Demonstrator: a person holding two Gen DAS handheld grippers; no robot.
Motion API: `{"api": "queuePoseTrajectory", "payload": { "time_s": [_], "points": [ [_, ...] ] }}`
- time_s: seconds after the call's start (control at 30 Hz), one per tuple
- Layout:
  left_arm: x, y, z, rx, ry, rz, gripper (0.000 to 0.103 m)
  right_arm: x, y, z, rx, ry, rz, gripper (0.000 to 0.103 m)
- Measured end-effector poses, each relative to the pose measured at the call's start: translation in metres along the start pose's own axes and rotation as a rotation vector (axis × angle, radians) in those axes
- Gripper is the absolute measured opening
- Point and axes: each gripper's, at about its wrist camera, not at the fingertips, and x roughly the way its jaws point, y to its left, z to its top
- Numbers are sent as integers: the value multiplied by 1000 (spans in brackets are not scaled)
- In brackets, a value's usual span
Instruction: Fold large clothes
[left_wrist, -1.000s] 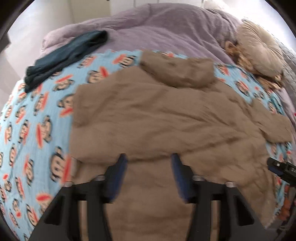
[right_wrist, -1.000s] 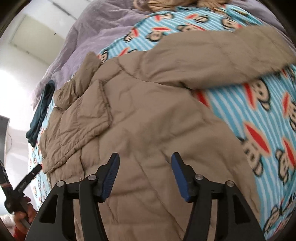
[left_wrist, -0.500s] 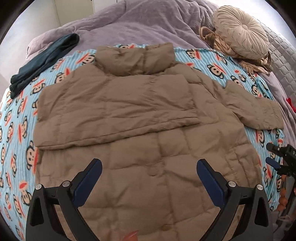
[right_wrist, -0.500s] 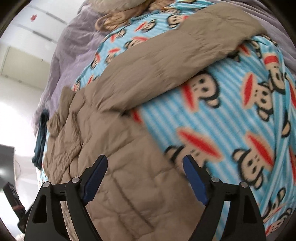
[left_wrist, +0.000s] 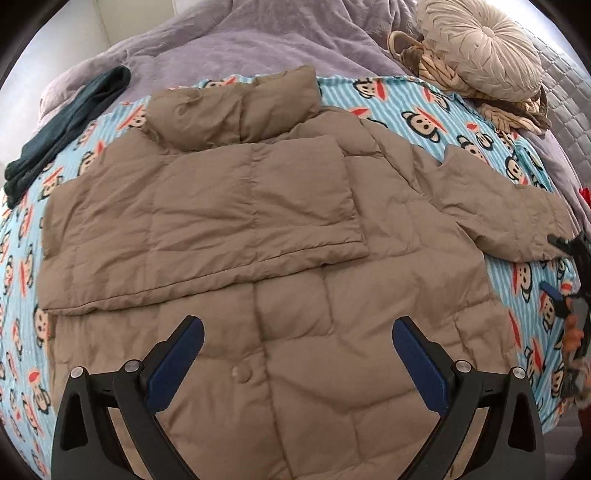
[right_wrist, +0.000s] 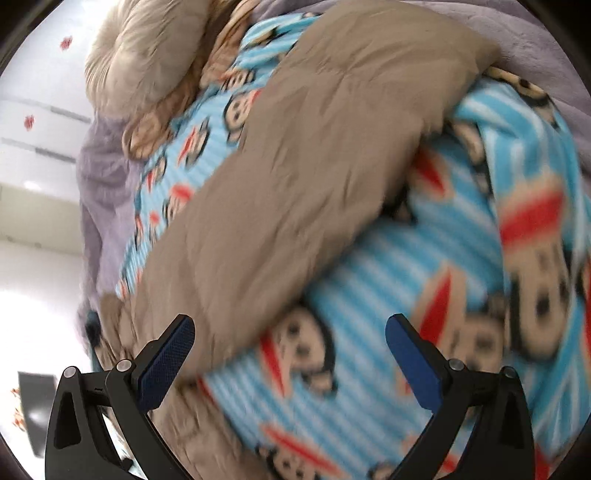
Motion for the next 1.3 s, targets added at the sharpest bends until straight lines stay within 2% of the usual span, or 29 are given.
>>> {"api": "queuePoseTrajectory", "payload": {
  "time_s": [0.1, 0.27, 0.33, 0.37, 0.4, 0.47, 0.57, 0.7, 0.9, 1.0, 1.03, 1.1, 1.23, 1.3],
  "points": [
    [6, -2, 8, -14, 7, -30, 102, 5, -14, 30, 85, -49, 69, 103],
    [-2, -6, 28, -52, -39, -72, 102, 14, -36, 66, 318, -91, 229, 102],
    [-8, -5, 36, -65, -64, -78, 102, 16, -36, 72, 383, -91, 276, 94],
    [-11, -5, 39, -68, -74, -79, 102, 16, -34, 73, 389, -88, 280, 71],
    [-14, -4, 42, -70, -86, -79, 102, 15, -32, 75, 386, -76, 273, 40],
    [-21, 1, 50, -70, -113, -69, 102, 17, -23, 78, 361, -41, 257, 6],
    [-29, 14, 58, -79, -146, -33, 102, 5, -3, 75, 283, -62, 264, 6],
    [-36, 44, 64, -118, -173, -4, 102, -14, 46, 69, 92, -87, 263, 6],
    [-38, 93, 59, -196, -181, 35, 102, -29, 168, 29, -292, -93, 283, 6],
    [-39, 113, 52, -214, -191, 53, 102, -21, 247, -20, -581, -92, 247, 6],
    [-39, 122, 50, -224, -194, 59, 102, -20, 261, -34, -643, -92, 241, 6],
    [-39, 136, 46, -243, -196, 61, 102, -6, 305, -83, -818, -68, 234, 6],
    [-34, 173, 38, -298, -205, 69, 102, 32, 346, -158, -957, 32, 263, 6],
    [-30, 190, 34, -324, -208, 75, 102, 58, 359, -192, -1001, 81, 247, 6]
  ]
}}
